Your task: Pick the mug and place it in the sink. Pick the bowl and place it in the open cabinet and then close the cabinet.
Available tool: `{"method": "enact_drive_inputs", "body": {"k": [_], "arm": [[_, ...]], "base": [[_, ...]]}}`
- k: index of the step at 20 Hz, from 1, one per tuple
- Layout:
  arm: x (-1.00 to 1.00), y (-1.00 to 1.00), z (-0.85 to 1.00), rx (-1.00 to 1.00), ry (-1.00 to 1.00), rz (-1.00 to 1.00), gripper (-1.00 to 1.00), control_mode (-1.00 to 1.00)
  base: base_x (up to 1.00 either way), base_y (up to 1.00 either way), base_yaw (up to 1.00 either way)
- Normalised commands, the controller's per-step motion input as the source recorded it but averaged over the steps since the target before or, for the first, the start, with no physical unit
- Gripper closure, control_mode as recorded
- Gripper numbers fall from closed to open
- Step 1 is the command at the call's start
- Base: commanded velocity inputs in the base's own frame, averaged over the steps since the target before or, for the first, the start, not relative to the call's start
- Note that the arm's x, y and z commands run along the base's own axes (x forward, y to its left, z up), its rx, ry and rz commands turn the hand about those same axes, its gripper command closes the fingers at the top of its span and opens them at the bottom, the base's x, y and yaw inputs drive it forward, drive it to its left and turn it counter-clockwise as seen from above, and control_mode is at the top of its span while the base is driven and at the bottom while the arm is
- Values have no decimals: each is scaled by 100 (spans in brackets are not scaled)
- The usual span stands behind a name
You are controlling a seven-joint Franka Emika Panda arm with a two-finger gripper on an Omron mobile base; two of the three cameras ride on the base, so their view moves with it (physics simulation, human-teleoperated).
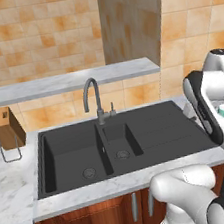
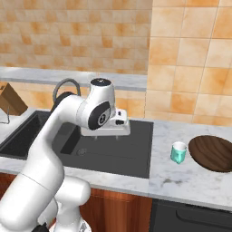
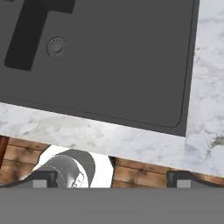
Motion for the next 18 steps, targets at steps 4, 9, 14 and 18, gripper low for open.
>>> {"method": "enact_drive_inputs", "body": {"k": [4,9,14,18], "arm": [[0,-61,-39,0,3,-10,-100,-100],[10,-51,-20,0,0,-10,-100,-100],[19,-52,-1,0,0,-6,-100,-100],[27,-53,-5,0,1,0,-100,-100]], "base": [[0,0,0],[0,0,0],[0,0,0],[0,0,0]]}}
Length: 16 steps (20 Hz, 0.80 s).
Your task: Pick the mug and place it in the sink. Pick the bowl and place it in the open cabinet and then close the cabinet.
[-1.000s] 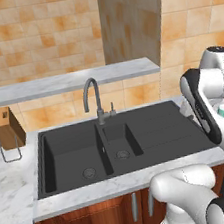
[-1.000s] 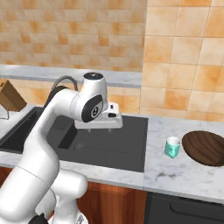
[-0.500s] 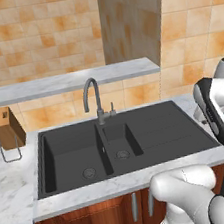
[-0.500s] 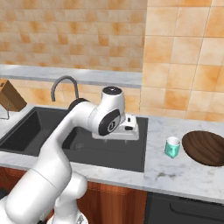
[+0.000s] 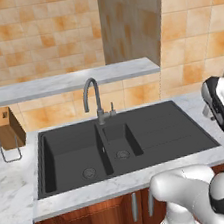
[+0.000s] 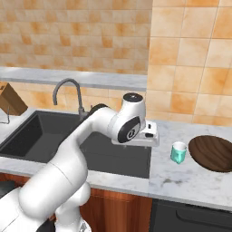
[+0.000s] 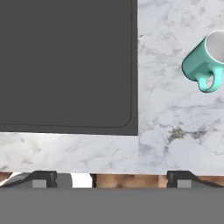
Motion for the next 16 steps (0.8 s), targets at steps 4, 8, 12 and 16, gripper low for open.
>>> {"method": "enact_drive_inputs", "body": {"k": [4,8,12,16], "arm": [[36,-51,-7,0,13,0,-100,-100],[25,-55,-6,1,5,0,-100,-100],[18,-50,-5,0,0,0,-100,-100],[1,-38,-18,0,-2,0,-100,-100]], "base": [[0,0,0],[0,0,0],[0,0,0],[0,0,0]]}}
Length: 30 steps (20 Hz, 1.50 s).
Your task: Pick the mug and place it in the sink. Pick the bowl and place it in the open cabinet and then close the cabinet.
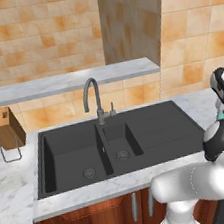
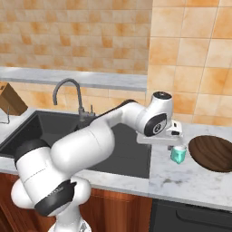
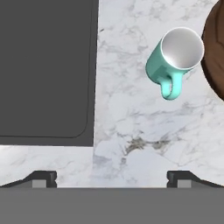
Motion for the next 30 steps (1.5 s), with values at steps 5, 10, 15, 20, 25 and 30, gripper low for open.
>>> {"method": "enact_drive_inputs", "body": {"k": [5,10,15,20,25,30], "arm": [[14,-35,-7,0,0,0,-100,-100],[21,-23,-9,0,0,0,-100,-100],[19,-18,-29,0,9,0,-100,-100],[11,-24,-24,0,7,0,-100,-100],[0,-23,-25,0,0,0,-100,-100],[1,-12,-28,0,0,0,-100,-100]], "base": [[0,0,0],[0,0,0],[0,0,0],[0,0,0],[0,0,0],[0,0,0]]}}
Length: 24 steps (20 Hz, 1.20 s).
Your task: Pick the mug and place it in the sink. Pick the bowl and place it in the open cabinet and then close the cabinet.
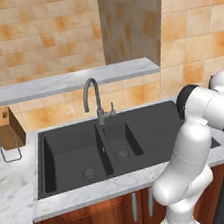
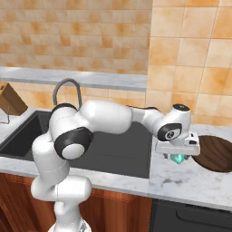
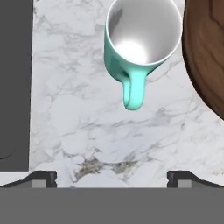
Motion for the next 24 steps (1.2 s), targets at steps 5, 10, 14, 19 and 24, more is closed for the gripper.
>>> {"method": "enact_drive_inputs", "body": {"k": [5,10,14,19,24], "arm": [[0,-6,-13,0,-2,0,-100,-100],[0,-2,-16,0,-4,0,-100,-100],[0,0,-11,0,-8,0,-100,-100],[13,0,-5,0,-4,0,-100,-100],[28,23,-5,-1,0,-3,-100,-100]], "base": [[0,0,0],[0,0,0],[0,0,0],[0,0,0],[0,0,0]]}}
